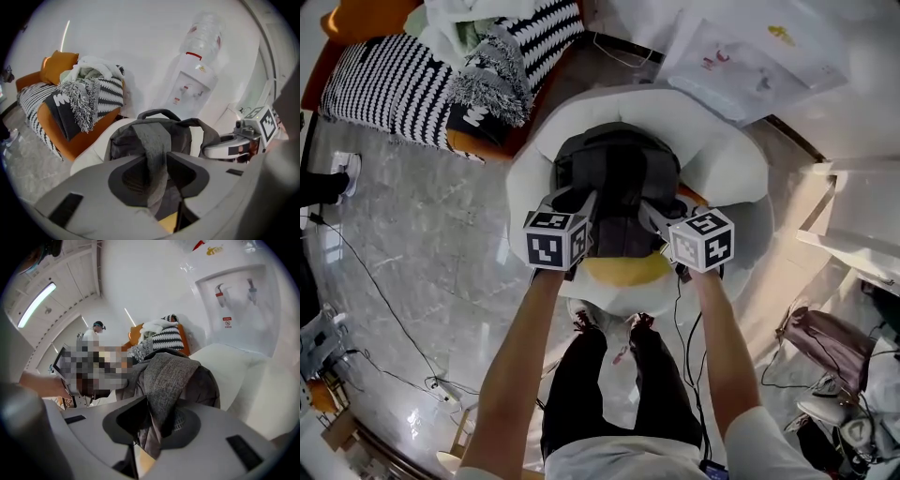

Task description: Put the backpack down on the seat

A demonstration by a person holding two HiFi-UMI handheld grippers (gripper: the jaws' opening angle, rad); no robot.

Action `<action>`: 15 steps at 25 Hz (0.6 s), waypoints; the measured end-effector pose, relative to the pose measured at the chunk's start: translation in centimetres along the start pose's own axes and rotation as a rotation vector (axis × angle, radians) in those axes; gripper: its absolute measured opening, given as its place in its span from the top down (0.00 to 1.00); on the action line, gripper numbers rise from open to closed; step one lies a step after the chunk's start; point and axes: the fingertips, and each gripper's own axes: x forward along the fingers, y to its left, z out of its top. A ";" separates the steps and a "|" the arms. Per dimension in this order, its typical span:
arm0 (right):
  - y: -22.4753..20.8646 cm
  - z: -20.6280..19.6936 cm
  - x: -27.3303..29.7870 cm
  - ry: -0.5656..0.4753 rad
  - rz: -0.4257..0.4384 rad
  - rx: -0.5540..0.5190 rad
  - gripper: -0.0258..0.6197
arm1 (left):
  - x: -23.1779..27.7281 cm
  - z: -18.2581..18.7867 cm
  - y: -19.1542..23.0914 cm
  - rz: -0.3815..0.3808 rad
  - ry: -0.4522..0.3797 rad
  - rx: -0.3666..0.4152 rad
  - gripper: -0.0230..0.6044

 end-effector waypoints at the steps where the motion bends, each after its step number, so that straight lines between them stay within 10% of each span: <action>1: 0.0 0.0 0.0 -0.006 -0.001 0.005 0.86 | 0.0 0.0 0.1 0.005 0.001 0.001 0.73; 15: -0.6 -0.6 -1.8 -0.013 -0.041 0.012 0.76 | -1.9 -0.9 1.2 0.084 0.019 -0.021 0.62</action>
